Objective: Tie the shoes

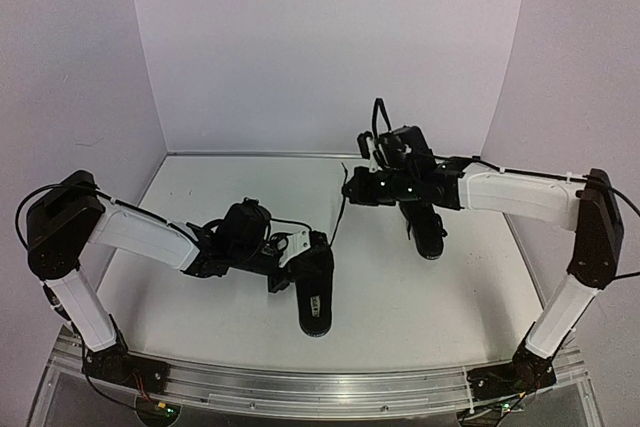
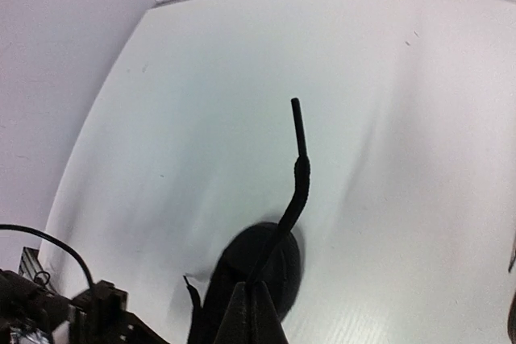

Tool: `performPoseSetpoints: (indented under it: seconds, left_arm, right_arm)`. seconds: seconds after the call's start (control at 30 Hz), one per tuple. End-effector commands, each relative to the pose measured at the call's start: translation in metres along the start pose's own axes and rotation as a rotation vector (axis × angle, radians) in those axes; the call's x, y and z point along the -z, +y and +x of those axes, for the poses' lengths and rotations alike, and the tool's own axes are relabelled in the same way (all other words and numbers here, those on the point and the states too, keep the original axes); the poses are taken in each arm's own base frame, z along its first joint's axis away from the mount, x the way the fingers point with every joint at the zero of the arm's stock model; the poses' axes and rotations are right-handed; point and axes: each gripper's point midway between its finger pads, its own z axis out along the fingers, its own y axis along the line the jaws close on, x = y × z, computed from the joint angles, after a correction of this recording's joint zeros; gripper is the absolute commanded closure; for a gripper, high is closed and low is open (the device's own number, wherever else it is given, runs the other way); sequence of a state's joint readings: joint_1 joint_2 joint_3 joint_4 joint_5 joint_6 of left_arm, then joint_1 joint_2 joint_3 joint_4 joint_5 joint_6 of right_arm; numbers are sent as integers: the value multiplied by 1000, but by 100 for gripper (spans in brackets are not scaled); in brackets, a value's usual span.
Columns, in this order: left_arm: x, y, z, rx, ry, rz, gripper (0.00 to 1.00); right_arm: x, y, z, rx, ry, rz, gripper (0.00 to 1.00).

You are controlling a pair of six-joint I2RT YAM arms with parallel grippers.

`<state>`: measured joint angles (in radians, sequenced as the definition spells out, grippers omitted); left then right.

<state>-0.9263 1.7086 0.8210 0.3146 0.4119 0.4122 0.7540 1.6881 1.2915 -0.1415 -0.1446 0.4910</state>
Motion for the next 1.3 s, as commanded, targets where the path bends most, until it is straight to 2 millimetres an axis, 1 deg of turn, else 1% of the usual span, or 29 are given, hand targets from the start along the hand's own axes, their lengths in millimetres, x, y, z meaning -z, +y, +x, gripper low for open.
performPoseSetpoints:
  seconds: [0.0,0.07,0.1,0.2,0.3,0.37,0.43,0.53,0.63,0.67,0.77,0.87,0.9,0.97,1.03,1.13,1.27]
  left_arm:
    - [9,0,-22,-75,-47,-30,100]
    - [9,-2,-22,-78,-44,-28,100]
    - [9,-2,-22,-80,-45,-29,100]
    - [9,-4,-22,-85,-43,-31,100]
    - [10,-4,-21,-84,-39,-36,100]
    - [11,-4,-21,-84,-37,-37,100]
    - [11,-5,-19,-82,-33,-38,100]
    - [12,-5,-18,-82,-30,-41,100]
    - [12,-5,-17,-81,-32,-44,100]
    - [12,-5,-17,-80,-32,-45,100]
    - [12,-4,-17,-79,-33,-52,100]
    - [11,-2,-18,-78,-34,-57,100]
    - [11,-2,-18,-77,-37,-57,100]
    - [11,-2,-20,-78,-43,-57,100]
    - [10,-1,-20,-76,-44,-57,100]
    - [7,-1,-21,-74,-42,-52,100]
    - [7,0,-22,-72,-45,-52,100]
  right_arm:
    - [-26,41,-14,78,28,-159,100]
    - [-43,52,-8,83,67,-216,100]
    - [-49,60,-7,88,77,-242,100]
    - [-67,79,6,107,121,-296,100]
    - [-77,97,25,116,179,-362,99]
    - [-77,100,32,105,209,-390,86]
    - [-71,101,32,101,211,-398,73]
    - [-51,100,22,86,190,-406,55]
    - [-32,96,15,67,185,-425,43]
    - [-25,94,13,63,182,-429,41]
    - [-3,88,13,55,176,-440,41]
    - [13,82,22,45,186,-448,41]
    - [14,80,29,35,199,-457,42]
    - [17,75,50,-2,240,-483,43]
    - [17,72,65,-42,257,-517,45]
    - [18,69,83,-82,283,-530,46]
    - [18,77,98,-92,310,-538,46]
